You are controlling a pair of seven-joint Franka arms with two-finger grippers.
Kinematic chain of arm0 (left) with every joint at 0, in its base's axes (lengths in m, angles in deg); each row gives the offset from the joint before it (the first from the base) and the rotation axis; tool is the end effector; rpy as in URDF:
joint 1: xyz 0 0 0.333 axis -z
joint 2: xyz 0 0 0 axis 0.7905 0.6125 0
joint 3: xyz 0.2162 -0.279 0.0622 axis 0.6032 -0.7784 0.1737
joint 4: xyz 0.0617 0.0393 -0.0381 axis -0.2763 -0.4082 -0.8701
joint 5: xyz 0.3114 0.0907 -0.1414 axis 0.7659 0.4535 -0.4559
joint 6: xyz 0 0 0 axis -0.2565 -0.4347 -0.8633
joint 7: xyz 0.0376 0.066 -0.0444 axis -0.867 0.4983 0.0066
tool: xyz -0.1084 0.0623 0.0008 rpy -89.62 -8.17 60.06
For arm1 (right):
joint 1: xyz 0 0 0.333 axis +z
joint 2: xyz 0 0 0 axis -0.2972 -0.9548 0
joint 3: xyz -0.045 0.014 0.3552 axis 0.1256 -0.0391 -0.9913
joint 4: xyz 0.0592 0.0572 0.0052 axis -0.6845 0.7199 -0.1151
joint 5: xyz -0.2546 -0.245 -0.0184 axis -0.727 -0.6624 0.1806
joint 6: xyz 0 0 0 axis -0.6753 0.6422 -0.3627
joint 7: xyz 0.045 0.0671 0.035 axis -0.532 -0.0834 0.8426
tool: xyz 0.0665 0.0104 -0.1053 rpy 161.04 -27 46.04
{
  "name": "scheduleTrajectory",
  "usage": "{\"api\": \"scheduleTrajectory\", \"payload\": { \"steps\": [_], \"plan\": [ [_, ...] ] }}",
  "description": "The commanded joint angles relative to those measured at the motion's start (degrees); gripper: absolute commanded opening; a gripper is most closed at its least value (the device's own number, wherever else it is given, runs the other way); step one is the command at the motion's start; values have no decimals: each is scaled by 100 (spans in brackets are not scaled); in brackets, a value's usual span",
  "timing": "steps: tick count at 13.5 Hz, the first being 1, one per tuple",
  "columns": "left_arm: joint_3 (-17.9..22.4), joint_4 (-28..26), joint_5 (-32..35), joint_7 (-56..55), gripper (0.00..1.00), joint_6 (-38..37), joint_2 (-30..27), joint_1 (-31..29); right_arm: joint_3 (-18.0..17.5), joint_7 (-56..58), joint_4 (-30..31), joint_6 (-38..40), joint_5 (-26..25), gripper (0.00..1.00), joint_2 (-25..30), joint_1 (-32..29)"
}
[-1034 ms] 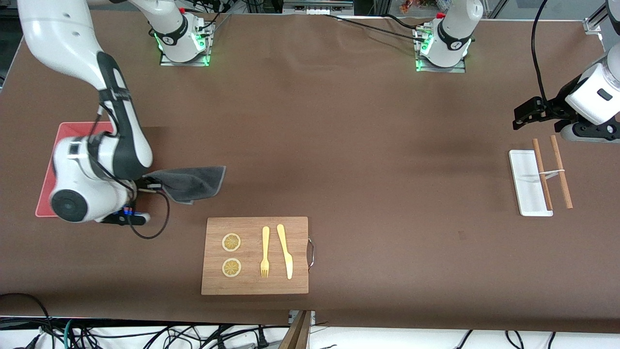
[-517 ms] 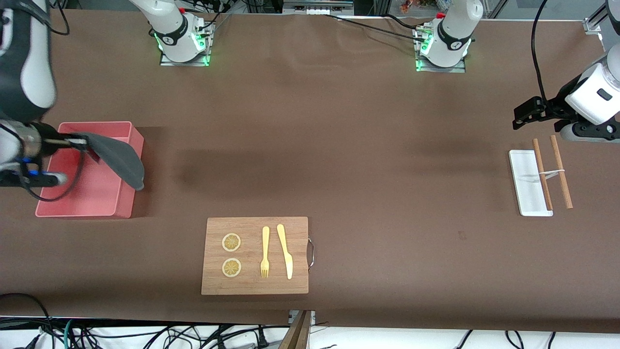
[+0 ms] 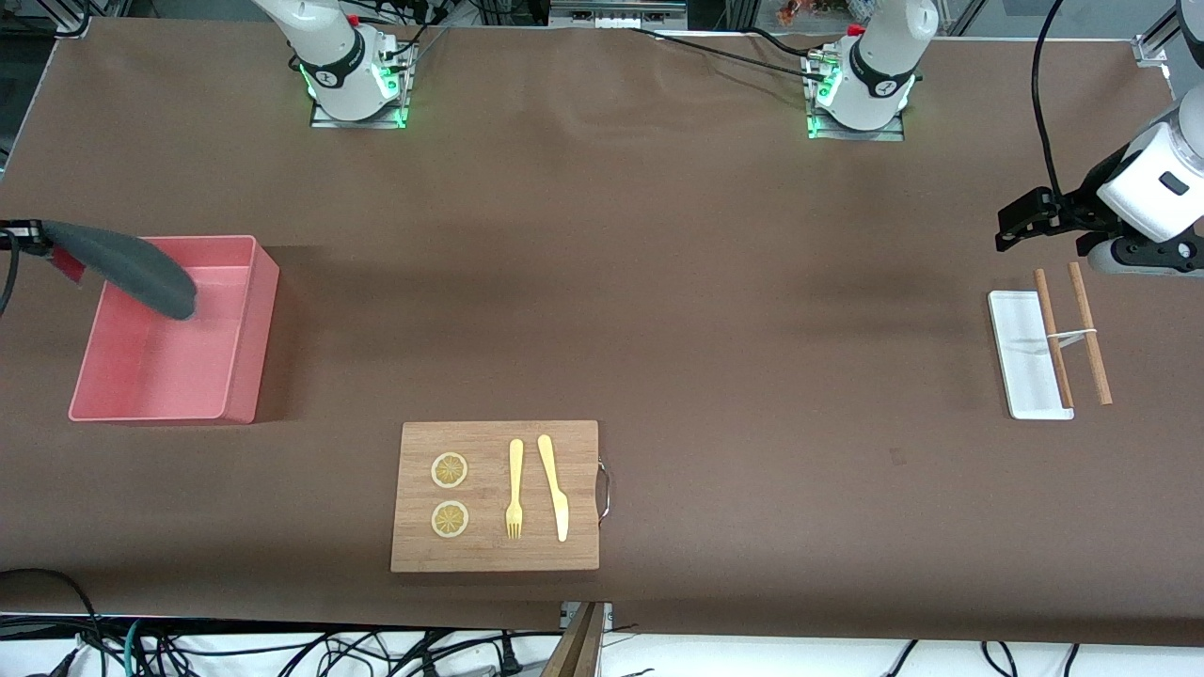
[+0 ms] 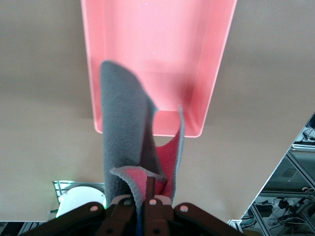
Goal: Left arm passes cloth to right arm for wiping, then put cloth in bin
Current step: 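Move the cloth over the pink bin and open the right gripper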
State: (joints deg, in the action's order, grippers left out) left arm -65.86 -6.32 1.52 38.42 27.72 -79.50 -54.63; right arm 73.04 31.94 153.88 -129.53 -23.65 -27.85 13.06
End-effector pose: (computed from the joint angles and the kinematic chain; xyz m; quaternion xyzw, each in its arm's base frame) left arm 0.5156 -0.0133 0.6119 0.9994 -0.0114 -0.0311 0.0036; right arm 0.5635 -0.1639 0.5300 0.9745 0.0456 -0.2151 0.0442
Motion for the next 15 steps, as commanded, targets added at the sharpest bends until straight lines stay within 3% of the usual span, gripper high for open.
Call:
{"api": "scheduleTrajectory", "payload": {
  "steps": [1, 7, 10, 15],
  "plan": [
    [-17, 22, -90, 14, 100, -67, -32, -23, 15, 82, 483, -441, -128, 0, -36, -69],
    [-26, 22, -90, 14, 100, -67, -32, -23, 50, -76, 1257, -1443, -24, 0, -413, -104],
    [-26, 22, -90, 14, 100, -67, -32, -23, 59, -112, 1635, -2111, 257, 0, -642, -122],
    [-34, 22, -90, 14, 100, -67, -32, -23, 50, -112, 1671, -2920, 566, 0, -1239, -131]
  ]
}}
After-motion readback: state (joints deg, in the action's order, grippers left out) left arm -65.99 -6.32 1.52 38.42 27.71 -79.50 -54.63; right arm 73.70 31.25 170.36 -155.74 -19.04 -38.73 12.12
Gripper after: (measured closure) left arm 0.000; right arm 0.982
